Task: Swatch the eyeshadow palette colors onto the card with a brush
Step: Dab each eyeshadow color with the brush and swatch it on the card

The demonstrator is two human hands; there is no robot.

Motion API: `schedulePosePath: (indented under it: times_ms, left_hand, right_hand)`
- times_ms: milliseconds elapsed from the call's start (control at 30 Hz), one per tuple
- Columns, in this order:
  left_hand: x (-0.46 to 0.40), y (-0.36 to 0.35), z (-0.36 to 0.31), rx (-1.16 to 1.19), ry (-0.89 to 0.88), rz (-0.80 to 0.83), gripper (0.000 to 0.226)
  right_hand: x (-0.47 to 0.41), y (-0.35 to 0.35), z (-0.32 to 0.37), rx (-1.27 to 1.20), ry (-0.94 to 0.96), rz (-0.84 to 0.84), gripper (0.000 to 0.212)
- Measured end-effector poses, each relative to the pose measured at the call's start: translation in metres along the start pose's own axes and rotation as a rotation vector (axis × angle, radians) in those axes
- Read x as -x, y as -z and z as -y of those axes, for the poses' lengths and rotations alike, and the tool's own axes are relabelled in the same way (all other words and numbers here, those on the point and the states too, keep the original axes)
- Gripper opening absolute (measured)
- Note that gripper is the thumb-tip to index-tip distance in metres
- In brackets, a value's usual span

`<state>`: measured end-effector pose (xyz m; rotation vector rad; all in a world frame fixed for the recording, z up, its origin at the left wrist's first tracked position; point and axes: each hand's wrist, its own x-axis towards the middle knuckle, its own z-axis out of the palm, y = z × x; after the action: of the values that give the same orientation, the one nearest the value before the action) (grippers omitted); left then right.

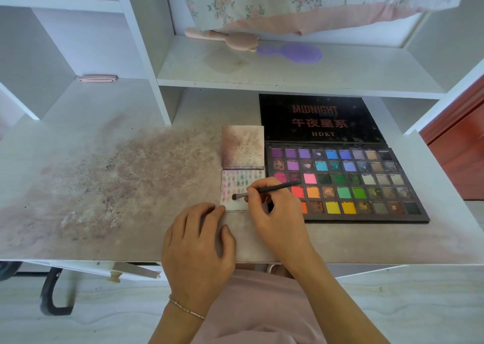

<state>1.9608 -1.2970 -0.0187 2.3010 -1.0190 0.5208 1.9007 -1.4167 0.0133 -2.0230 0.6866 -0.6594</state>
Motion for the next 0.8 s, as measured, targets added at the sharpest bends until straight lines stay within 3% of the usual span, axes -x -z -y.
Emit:
schedulePosePath:
  times_ms: [567, 800]
  left_hand:
    - [-0.0014, 0.0013, -0.0009, 0.0, 0.001, 0.017, 0.032]
    - [-0.0011, 0.0017, -0.0012, -0.004, 0.001, 0.005, 0.032]
  right_hand:
    - [0.0002, -0.0003, -0.0014, 0.006, -0.008, 0.005, 0.003]
    - [0.0003, 0.0004, -0.0018, -0.003, 0.021, -0.009, 0.012]
